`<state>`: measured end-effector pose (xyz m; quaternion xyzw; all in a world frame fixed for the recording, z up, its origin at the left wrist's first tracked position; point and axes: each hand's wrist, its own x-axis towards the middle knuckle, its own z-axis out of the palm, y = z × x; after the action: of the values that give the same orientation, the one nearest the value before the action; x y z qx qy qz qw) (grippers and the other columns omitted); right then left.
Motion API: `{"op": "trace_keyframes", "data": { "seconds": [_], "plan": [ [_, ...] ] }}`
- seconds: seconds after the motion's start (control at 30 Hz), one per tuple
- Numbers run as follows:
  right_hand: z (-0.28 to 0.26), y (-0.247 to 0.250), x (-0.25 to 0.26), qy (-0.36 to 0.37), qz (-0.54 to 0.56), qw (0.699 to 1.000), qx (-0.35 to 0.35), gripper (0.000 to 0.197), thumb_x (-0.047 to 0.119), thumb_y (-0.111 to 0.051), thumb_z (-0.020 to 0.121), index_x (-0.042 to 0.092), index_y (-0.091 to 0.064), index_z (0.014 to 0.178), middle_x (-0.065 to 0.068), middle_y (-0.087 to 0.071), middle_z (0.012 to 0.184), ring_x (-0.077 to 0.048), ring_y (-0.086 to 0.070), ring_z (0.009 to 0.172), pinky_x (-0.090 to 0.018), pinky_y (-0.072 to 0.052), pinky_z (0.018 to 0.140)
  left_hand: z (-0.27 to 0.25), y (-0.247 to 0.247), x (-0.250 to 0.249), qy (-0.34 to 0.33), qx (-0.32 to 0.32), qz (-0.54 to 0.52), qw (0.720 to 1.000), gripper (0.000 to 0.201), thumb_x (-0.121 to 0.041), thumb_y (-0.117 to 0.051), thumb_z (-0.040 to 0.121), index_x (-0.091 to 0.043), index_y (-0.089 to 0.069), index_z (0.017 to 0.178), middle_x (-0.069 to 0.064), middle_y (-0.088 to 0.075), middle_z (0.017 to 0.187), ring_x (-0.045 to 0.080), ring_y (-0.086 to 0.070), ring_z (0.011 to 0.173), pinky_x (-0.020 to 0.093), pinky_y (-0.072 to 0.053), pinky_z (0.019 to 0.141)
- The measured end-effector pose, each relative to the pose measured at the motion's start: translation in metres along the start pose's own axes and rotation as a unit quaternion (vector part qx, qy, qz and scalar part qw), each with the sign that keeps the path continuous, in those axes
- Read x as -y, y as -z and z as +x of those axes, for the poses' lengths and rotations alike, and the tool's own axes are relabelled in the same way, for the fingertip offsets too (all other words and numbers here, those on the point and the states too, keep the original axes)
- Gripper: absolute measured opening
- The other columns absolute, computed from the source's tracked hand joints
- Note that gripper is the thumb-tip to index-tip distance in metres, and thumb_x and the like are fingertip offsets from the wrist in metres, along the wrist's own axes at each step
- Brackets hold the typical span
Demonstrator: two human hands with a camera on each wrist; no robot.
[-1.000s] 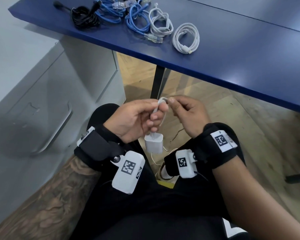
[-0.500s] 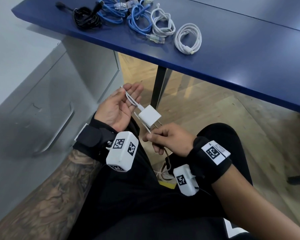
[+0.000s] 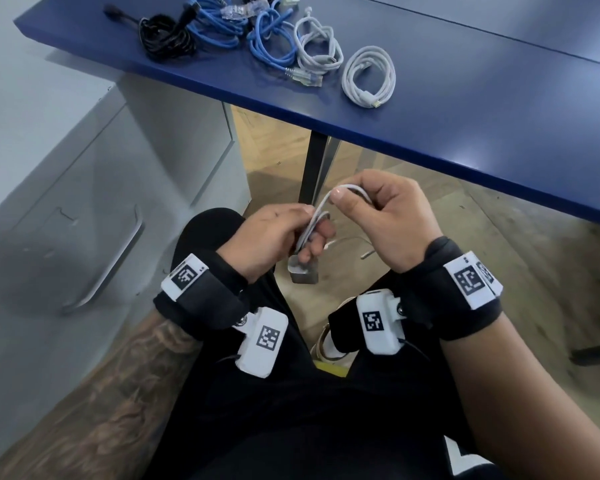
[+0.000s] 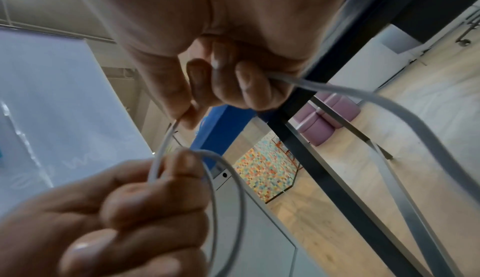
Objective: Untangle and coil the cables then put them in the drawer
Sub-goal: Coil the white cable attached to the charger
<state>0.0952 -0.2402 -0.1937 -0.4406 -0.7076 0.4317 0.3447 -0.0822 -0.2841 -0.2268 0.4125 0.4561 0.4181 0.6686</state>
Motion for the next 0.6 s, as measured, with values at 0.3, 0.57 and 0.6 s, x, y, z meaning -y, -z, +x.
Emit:
{"op": "trace_keyframes", "data": {
  "seconds": [0.3, 0.57, 0.6],
  "plan": [
    [-0.001, -0.040, -0.046, -0.131, 0.110, 0.985, 0.032, 0.023, 0.013, -0.051, 0.102, 0.020, -0.071, 0.092, 0.012, -0.063, 0.070, -0.003, -0.050, 0.061, -0.018, -0.042, 0.060, -0.005, 0.010, -0.013, -0.018, 0.062, -0.290, 0.955, 0.028, -0.014, -0.035, 0.096, -0.003, -0.060, 0.099, 0.003, -0.050, 0.074, 0.011, -0.044, 0.058, 0.032, -0.047, 0.077],
    [-0.029, -0.065, -0.064, -0.191, 0.064, 0.943, 0.264, 0.021, 0.031, -0.052, 0.102, 0.033, -0.072, 0.107, 0.004, -0.048, 0.060, -0.017, -0.043, 0.059, -0.024, -0.041, 0.053, 0.005, 0.043, -0.009, -0.096, -0.126, -0.454, 0.877, 0.021, -0.010, -0.039, 0.101, -0.004, -0.059, 0.100, 0.011, -0.070, 0.100, 0.019, -0.071, 0.093, 0.036, -0.051, 0.098],
    [-0.027, -0.064, -0.058, -0.183, 0.051, 0.944, 0.271, 0.022, 0.030, -0.053, 0.102, 0.028, -0.073, 0.111, 0.003, -0.045, 0.060, -0.013, -0.043, 0.059, -0.020, -0.040, 0.053, 0.006, 0.045, -0.007, -0.096, -0.149, -0.443, 0.879, 0.020, -0.010, -0.040, 0.101, -0.005, -0.060, 0.100, 0.012, -0.071, 0.101, 0.021, -0.071, 0.096, 0.036, -0.050, 0.099]
  ]
}}
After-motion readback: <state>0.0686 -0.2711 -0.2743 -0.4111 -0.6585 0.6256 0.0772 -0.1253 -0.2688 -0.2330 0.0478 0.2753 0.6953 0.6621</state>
